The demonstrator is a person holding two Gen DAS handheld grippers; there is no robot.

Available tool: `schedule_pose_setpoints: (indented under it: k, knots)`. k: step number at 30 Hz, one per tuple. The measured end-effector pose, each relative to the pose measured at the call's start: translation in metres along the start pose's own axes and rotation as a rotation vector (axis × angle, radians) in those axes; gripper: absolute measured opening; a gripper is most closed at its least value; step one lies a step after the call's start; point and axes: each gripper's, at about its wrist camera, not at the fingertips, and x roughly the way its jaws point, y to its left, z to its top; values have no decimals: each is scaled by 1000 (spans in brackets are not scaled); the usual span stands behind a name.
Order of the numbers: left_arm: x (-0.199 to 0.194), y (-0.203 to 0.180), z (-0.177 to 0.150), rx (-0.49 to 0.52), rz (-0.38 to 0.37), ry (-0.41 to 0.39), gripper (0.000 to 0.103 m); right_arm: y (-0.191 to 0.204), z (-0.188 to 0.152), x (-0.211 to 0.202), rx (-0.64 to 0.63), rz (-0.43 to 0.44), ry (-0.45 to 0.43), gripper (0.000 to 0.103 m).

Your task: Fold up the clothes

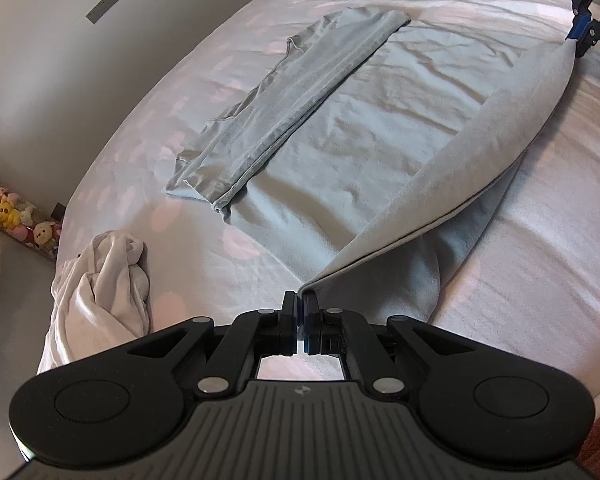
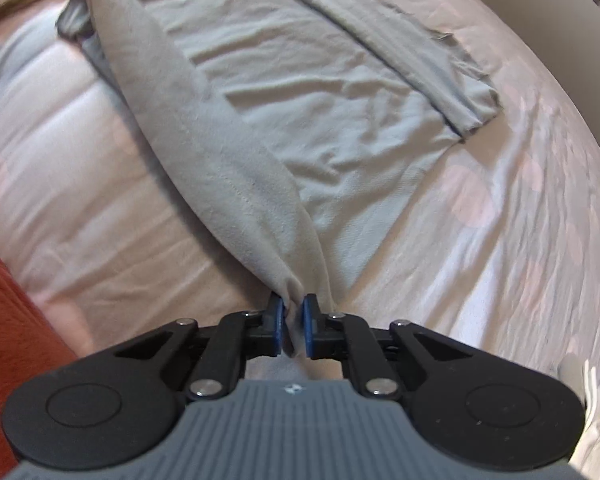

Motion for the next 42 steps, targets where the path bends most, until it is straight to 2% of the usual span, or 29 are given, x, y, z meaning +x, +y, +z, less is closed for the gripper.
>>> schedule_pose_setpoints:
  k: [4,8,12,14,20,29,37,42]
  knots:
    - [-19,14,-1,-93,-57,-27,1,-6,-11,-27,116,94,-75,9]
    - [-33,24,-6,-183,-107,-35,1,-21,-23,-40,265,138,-140,9]
    - [-42,23,-11,-213,-109,-38,1,-32,-37,-56,449,210,-229,9]
    - [-47,22,-14,-223,-95,-48,1,-34,-39,-63,495,220,-268,8]
    - [-58,36,-5,-291,-32,-99,1,-32,-27,-89,516,84,-339,7]
    - [-62,87,44,-370,59,-158,1,-57,31,-114,479,-84,-399,7]
    - [-37,134,89,-346,120,-147,1,-96,93,-112,444,-182,-431,7]
    - [-2,163,122,-308,141,-118,1,-131,143,-93,416,-218,-428,7]
